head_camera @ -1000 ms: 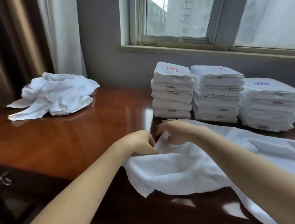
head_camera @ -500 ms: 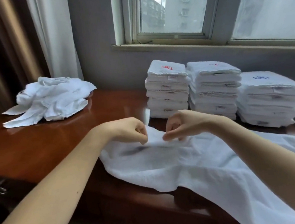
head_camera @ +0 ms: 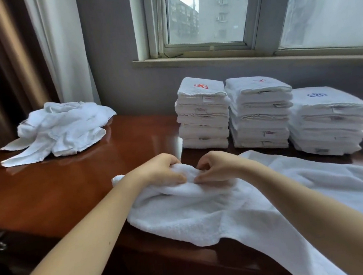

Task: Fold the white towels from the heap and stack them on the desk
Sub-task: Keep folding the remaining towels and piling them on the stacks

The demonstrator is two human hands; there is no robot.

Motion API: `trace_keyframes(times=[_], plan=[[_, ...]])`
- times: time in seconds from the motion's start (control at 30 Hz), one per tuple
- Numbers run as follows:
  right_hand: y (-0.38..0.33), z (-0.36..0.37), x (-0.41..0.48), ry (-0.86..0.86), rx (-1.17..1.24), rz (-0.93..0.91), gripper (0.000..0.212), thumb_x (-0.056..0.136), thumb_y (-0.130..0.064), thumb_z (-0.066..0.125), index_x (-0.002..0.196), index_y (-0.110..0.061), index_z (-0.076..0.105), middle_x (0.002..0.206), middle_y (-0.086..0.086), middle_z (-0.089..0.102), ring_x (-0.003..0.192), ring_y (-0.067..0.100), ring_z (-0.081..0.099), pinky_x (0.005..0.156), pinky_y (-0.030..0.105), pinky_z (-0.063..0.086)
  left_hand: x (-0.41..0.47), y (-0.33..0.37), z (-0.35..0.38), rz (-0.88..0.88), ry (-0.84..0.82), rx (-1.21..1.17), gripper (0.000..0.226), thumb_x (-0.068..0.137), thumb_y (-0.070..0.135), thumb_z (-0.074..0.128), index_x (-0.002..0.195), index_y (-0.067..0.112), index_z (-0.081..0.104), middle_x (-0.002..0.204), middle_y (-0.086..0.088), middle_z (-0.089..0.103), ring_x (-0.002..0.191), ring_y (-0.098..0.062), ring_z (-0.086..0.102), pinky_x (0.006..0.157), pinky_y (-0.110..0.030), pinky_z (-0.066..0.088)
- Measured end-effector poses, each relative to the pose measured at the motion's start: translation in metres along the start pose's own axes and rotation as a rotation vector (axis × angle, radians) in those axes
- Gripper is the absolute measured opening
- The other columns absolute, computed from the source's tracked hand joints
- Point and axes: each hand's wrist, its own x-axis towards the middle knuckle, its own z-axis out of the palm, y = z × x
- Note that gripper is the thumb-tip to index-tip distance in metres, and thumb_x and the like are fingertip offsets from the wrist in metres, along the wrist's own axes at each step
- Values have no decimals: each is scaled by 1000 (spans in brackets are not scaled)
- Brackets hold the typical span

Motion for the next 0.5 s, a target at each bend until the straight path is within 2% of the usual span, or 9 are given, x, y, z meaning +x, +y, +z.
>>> trace_keyframes(times=[0.07,0.13,0.2,0.27,0.33,0.4,0.5], plan=[[-3,-2,0,59,57,-16,24,66,-48,74,71,-26,66,58,-13,54,54,7,48,52,29,38,-3,0,-3,38,53,-79,22,62,36,73,83,31,67,82,4,71,73,-12,68,64,-34,56],[-10,-9,1,56,164,-71,19,67,-42,78,72,-29,66,62,-15,56,56,5,50,56,28,39,-5,1,-10,110,107,-161,18,67,29,78,81,29,67,75,9,68,67,-5,62,60,-26,50],[-20,-15,3,61,265,-153,11,74,-29,79,79,-27,69,73,-8,66,63,4,57,62,30,47,-8,4,-20,188,154,-217,18,71,22,82,83,26,68,74,12,65,66,-1,58,62,-19,47],[-32,-21,8,158,341,-200,9,81,-18,75,83,-22,68,78,-1,68,68,7,58,65,30,48,-13,5,-31,205,177,-255,27,72,19,83,92,26,68,81,10,66,70,-1,60,64,-18,49],[-44,-28,15,287,442,-215,9,87,-14,69,87,-21,63,76,-5,62,65,5,53,60,24,43,-18,3,-42,166,152,-260,37,73,20,84,105,23,65,92,5,68,80,-7,65,70,-24,53],[-58,-38,22,395,508,-224,11,90,-12,63,88,-22,60,74,-11,57,61,-2,50,55,16,38,-22,-4,-50,167,109,-269,28,79,19,81,103,16,67,94,4,70,84,-11,66,74,-29,53],[-76,-53,34,510,570,-239,11,92,-10,59,89,-21,59,68,-13,53,53,-7,50,46,7,33,-32,-17,-62,116,89,-395,23,86,31,75,107,23,72,103,8,75,94,-8,70,82,-26,57]])
